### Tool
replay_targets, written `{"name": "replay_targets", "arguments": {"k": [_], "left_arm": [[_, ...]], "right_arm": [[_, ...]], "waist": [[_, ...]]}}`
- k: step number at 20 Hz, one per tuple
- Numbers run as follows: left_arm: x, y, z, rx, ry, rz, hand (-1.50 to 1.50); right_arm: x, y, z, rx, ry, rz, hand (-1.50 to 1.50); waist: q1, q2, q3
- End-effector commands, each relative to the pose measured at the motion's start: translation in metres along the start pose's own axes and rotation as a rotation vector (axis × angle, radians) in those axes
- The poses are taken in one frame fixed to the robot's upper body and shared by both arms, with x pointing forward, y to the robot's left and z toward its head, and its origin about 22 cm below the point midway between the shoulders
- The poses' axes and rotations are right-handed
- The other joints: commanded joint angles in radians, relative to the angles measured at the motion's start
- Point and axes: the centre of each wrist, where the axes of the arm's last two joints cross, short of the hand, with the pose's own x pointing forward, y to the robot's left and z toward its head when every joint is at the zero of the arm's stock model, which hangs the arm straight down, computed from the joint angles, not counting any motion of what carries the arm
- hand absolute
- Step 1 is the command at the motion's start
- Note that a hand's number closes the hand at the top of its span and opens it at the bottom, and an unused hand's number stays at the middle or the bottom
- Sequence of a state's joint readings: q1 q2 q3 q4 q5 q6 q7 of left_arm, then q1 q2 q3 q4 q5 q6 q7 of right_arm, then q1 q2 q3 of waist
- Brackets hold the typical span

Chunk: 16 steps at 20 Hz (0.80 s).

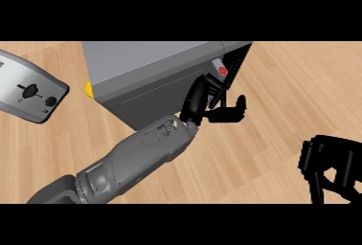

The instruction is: Pick up the milk, place it into the microwave and close the microwave

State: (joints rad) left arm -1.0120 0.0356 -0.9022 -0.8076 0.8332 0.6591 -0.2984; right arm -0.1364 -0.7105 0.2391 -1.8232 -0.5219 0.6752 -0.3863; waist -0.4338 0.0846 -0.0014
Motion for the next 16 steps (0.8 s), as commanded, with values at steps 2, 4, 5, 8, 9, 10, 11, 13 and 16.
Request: {"name": "replay_targets", "arguments": {"k": [2,4,5,8,9,10,11,13,16], "left_arm": [[0.007,0.009,-0.009,0.139,0.171,0.326,1.5],[0.005,0.014,-0.01,0.139,0.201,0.397,1.5],[0.0,0.017,-0.009,0.148,0.215,0.416,1.5],[-0.012,0.023,-0.006,0.145,0.238,0.461,1.5],[-0.015,0.024,-0.005,0.136,0.242,0.487,1.5],[-0.014,0.024,-0.006,0.135,0.258,0.502,1.5],[-0.019,0.025,-0.004,0.117,0.25,0.507,1.5],[-0.027,0.027,-0.001,0.107,0.258,0.525,1.5],[-0.038,0.032,0.004,0.079,0.264,0.533,1.5]], "right_arm": [[-0.013,0.022,0.003,0.044,0.006,-0.11,1.5],[-0.013,0.029,0.002,0.05,0.007,-0.119,1.5],[-0.015,0.035,0.002,0.051,0.016,-0.132,1.5],[-0.014,0.047,-0.001,0.034,-0.007,-0.147,1.5],[-0.016,0.051,0.001,0.023,-0.008,-0.156,1.5],[-0.017,0.056,0.0,0.014,-0.016,-0.168,1.5],[-0.016,0.058,-0.002,0.016,-0.019,-0.163,1.5],[-0.016,0.067,-0.002,0.0,-0.023,-0.167,1.5],[-0.014,0.078,-0.004,-0.017,-0.027,-0.17,1.5]], "waist": [[0.036,0.024,-0.011],[0.046,0.018,-0.009],[0.052,0.016,-0.008],[0.066,0.008,-0.008],[0.074,0.005,-0.007],[0.073,0.004,-0.007],[0.084,0.007,-0.007],[0.101,0.002,-0.008],[0.111,-0.001,-0.008]]}}
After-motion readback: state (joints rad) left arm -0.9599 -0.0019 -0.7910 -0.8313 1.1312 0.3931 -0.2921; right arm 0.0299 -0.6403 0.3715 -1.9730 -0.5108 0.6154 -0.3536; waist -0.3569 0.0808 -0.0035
